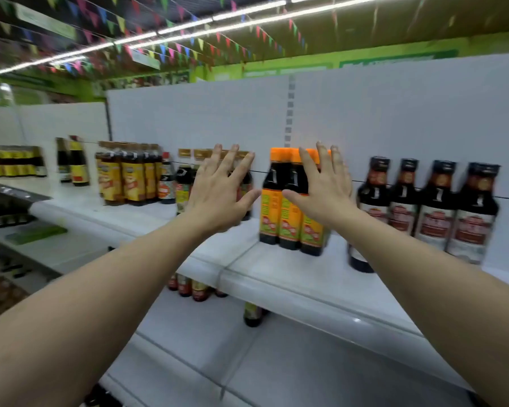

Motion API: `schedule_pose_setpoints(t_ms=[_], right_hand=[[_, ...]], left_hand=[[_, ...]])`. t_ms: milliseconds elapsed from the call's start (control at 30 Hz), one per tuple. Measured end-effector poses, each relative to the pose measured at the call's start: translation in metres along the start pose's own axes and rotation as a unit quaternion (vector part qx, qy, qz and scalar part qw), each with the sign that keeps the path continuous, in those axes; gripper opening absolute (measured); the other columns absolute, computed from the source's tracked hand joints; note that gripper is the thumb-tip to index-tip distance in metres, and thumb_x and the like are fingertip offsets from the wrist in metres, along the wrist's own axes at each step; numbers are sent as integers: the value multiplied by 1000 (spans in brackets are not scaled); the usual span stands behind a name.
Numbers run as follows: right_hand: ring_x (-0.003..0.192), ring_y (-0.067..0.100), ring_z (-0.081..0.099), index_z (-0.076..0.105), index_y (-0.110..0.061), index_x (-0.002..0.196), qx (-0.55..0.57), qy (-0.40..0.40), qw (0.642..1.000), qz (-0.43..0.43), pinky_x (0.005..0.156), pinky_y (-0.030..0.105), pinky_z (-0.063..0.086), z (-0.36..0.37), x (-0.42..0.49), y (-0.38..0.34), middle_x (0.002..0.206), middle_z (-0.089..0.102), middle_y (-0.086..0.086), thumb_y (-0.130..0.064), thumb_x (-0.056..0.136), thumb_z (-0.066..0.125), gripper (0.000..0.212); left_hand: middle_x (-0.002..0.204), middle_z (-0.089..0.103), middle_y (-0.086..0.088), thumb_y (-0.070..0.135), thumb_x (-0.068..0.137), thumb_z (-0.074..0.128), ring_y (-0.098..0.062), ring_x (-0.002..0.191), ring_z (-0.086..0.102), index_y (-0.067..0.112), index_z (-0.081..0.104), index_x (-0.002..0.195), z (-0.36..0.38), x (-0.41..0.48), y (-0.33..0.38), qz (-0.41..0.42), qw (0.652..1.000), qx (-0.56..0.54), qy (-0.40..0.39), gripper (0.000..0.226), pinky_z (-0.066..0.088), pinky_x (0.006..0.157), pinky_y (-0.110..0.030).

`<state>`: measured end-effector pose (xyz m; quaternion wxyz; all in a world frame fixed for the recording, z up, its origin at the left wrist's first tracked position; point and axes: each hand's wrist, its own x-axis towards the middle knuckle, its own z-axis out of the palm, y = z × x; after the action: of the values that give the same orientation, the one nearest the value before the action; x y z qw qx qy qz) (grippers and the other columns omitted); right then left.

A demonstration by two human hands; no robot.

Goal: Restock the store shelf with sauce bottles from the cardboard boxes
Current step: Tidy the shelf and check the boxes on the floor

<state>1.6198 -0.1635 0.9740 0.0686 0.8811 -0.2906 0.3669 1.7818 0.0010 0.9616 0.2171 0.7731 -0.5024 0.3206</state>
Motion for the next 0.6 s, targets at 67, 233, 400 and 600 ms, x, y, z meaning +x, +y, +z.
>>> schedule_pose_setpoints(t_ms=[67,233,400,600], right_hand=[[158,31,-14,7,-32,164,3,-11,1000,-26,128,50,-3,16,9,-45,173,-6,6,-67,92,56,94],[158,30,-16,2,-33,164,55,-53,994,-76,128,49,-4,72,31,-198,172,-10,5,-67,91,59,98],[157,31,-17,-2,-31,164,74,-97,979,-164,128,51,0,144,41,-359,172,-13,6,-69,92,57,101],[158,32,-12,0,-31,164,136,-172,947,-234,128,50,3,213,32,-527,172,-10,7,-68,92,58,100]], left_hand=[[174,3,-3,63,101,41,-28,160,-7,36,11,165,-9,-17,-42,-28,1000,3,-5,75,5,129,-50],[174,-5,0,67,101,36,-26,159,-12,36,5,165,-33,-72,-163,-72,996,41,-44,77,3,128,-48],[174,-5,0,66,102,38,-27,160,-9,36,4,165,-67,-133,-311,-144,982,98,-76,78,4,129,-49],[174,0,-1,68,100,41,-29,160,-6,37,4,165,-108,-235,-467,-287,938,142,-130,81,12,128,-51]])
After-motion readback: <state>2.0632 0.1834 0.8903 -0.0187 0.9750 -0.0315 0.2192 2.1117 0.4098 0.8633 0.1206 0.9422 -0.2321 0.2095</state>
